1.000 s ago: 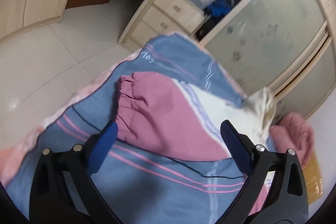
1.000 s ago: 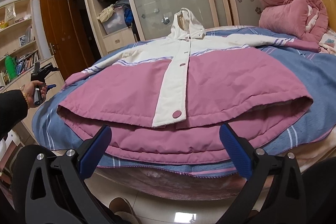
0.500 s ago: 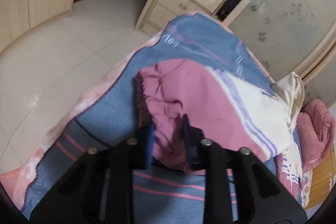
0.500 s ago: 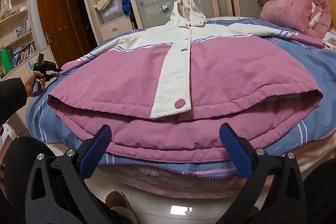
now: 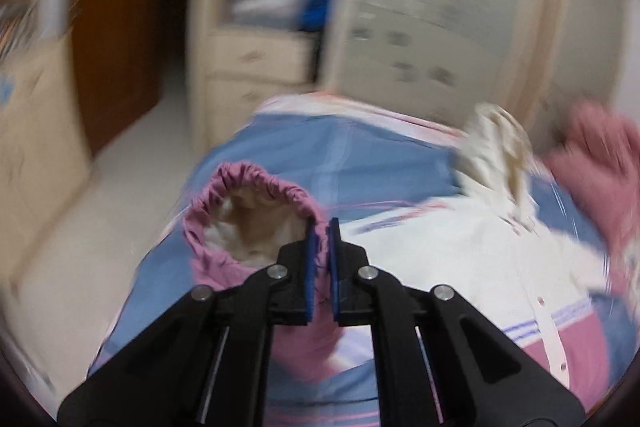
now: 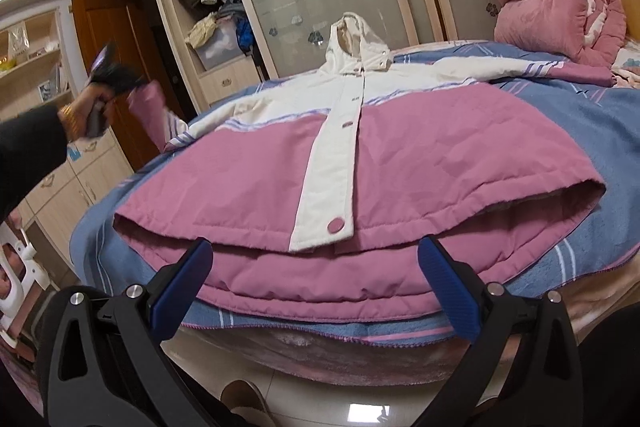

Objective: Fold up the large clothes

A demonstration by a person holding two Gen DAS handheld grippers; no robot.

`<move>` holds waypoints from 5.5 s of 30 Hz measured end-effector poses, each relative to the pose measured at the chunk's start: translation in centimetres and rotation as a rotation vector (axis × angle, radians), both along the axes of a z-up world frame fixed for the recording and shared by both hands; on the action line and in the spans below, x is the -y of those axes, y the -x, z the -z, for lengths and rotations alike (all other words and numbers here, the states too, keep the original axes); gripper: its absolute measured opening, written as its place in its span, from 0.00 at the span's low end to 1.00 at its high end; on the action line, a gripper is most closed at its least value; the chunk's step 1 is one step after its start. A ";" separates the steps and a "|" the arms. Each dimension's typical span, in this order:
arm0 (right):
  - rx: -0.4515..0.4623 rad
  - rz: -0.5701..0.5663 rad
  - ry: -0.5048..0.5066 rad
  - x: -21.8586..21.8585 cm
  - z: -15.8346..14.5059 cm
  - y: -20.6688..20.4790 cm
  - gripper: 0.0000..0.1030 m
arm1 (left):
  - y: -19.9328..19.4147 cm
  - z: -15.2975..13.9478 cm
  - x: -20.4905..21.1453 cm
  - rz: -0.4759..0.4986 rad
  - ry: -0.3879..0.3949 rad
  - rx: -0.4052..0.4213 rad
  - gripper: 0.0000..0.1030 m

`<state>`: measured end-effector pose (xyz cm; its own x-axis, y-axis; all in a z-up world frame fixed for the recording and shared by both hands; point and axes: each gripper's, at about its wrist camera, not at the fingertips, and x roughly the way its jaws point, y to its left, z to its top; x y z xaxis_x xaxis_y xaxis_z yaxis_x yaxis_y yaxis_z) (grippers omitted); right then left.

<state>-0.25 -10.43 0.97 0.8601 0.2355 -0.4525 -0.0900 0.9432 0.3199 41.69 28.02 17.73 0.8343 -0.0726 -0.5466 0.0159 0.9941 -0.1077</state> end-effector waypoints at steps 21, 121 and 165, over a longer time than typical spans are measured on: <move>0.000 0.016 -0.064 3.1 -1.0 1.1 0.99 | 11.4 11.0 34.6 0.445 0.004 0.046 0.98; -0.024 0.090 -0.334 0.0 -10.9 -45.9 0.18 | 19.7 7.7 14.8 0.154 0.205 0.267 0.98; -0.106 0.380 -0.286 20.6 -4.2 -28.8 0.92 | 17.0 11.3 21.3 0.257 0.136 0.020 0.98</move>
